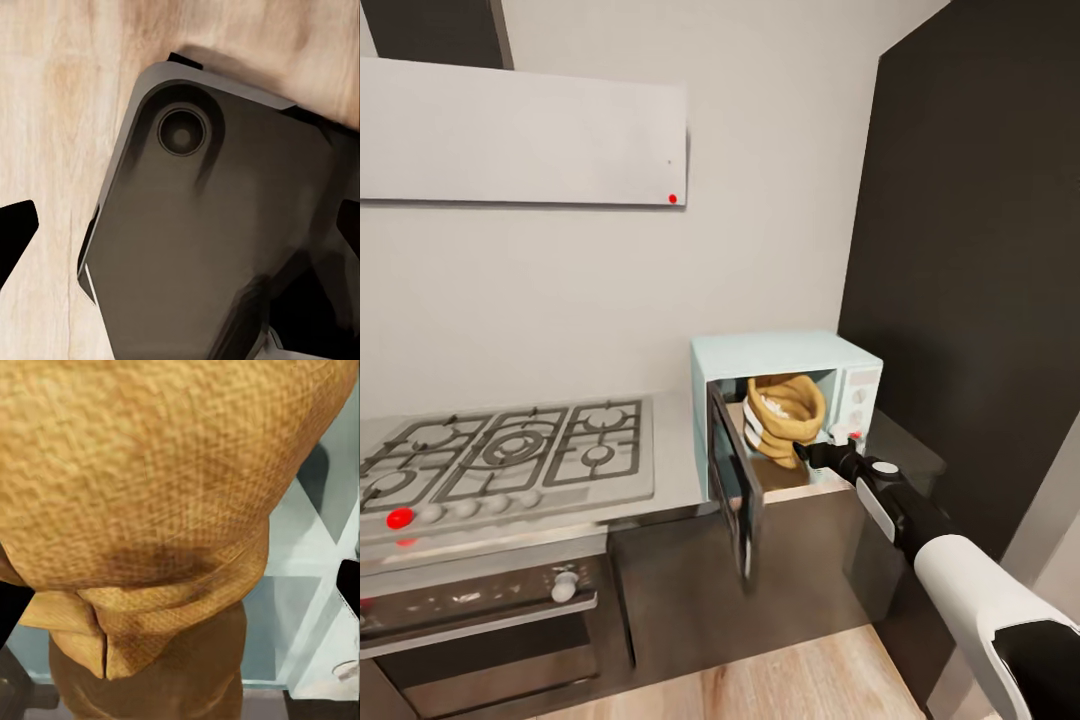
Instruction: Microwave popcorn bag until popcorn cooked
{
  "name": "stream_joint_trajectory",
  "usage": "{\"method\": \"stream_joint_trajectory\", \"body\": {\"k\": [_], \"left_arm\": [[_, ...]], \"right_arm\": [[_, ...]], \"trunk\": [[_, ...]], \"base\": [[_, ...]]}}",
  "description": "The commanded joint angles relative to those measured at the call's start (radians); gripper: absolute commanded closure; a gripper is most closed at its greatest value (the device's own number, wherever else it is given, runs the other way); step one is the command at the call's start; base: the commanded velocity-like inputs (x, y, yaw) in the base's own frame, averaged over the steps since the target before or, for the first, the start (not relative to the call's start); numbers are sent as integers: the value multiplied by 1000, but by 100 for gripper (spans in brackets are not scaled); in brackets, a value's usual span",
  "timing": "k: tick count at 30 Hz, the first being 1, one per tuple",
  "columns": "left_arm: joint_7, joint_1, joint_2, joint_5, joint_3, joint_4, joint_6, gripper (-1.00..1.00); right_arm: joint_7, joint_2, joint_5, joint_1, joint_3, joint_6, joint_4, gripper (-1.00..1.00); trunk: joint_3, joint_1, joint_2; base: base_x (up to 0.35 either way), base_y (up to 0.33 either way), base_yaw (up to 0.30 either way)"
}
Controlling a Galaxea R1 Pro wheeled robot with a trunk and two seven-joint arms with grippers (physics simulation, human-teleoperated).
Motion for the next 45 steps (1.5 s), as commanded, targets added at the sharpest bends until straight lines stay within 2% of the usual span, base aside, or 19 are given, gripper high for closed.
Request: {"method": "stream_joint_trajectory", "body": {"k": [1,2,7,10,13,15,22,45], "left_arm": [[-2,0,0,5,0,-1,-1,-100],[-2,0,0,5,0,-1,-1,-100],[-1,0,0,5,0,-1,-1,-100],[-1,0,0,5,0,-1,-1,-100],[-1,0,0,5,0,-1,-1,-100],[-1,0,0,5,0,-1,-1,-100],[-1,1,0,6,2,-1,0,-100],[-2,1,0,5,1,-1,-1,-100]], "right_arm": [[2,-1,-11,-1,6,6,-2,-100],[4,0,-11,-1,7,5,-2,-100],[21,44,-12,-1,12,7,-2,-100],[34,54,-13,-1,14,8,0,-100],[36,90,-13,-1,14,8,0,-100],[36,102,-12,-1,14,8,0,-100],[25,106,-11,-1,14,8,0,-100],[25,105,-10,-1,13,8,0,-100]], "trunk": [[-1,1,-1],[-1,1,-1],[-1,1,-1],[-1,1,-1],[-1,1,-1],[-1,1,-1],[-1,1,-1],[-1,1,-1]], "base": [[296,0,0],[284,0,0],[197,0,0],[36,0,0],[5,0,0],[1,0,0],[50,0,0],[241,0,0]]}}
